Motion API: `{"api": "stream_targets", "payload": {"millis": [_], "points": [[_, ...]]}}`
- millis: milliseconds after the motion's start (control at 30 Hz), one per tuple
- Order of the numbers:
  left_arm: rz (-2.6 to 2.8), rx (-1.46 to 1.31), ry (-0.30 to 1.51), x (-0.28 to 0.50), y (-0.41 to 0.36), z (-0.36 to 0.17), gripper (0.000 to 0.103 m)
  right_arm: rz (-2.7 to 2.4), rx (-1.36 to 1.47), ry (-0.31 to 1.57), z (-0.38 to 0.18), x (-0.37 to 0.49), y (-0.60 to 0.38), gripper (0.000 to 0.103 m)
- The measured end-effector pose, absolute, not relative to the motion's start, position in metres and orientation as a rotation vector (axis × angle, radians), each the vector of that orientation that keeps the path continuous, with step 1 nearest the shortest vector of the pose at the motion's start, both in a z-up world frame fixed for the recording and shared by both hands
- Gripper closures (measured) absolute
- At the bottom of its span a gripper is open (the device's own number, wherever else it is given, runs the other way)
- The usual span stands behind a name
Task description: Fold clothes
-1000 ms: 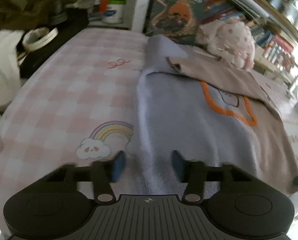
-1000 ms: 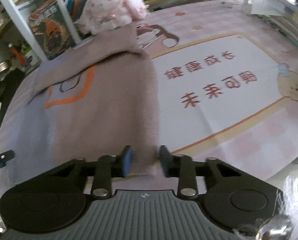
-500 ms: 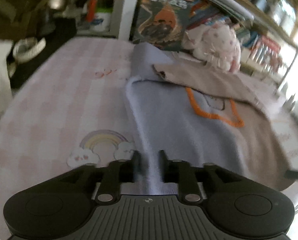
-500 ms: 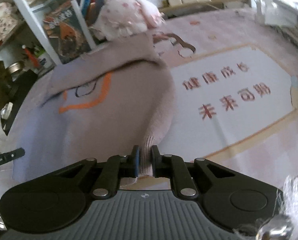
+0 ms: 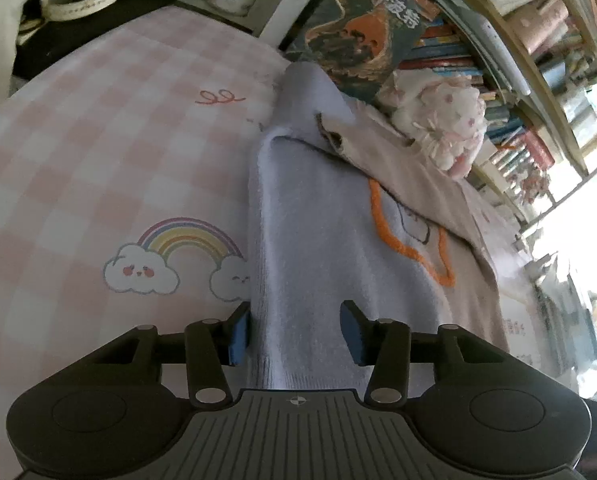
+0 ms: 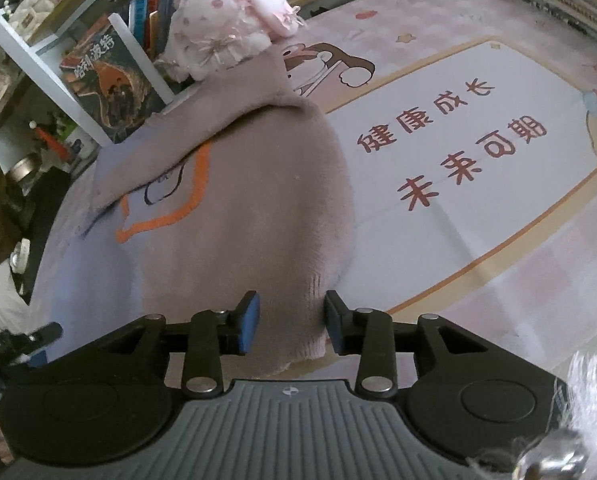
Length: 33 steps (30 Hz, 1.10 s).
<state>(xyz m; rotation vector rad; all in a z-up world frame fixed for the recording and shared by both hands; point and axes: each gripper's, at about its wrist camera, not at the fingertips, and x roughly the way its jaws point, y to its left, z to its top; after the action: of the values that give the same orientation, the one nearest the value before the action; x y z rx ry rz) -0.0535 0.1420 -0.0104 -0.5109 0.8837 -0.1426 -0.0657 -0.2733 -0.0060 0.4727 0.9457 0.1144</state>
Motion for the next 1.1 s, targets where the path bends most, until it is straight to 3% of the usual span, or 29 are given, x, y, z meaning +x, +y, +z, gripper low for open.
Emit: {"api": "stream_targets", "payload": {"millis": [967, 1100], "points": [[-0.153, -0.462, 0.901, -0.054, 0.136, -0.011, 0.06, 0.115, 0.302, 0.933, -0.006, -0.036, -0.261, 0.07], [-0.162, -0.471, 0.914, -0.057, 0.137, -0.011, 0.065, 0.135, 0.298, 0.945, -0.005, -0.04, -0.26, 0.078]]}}
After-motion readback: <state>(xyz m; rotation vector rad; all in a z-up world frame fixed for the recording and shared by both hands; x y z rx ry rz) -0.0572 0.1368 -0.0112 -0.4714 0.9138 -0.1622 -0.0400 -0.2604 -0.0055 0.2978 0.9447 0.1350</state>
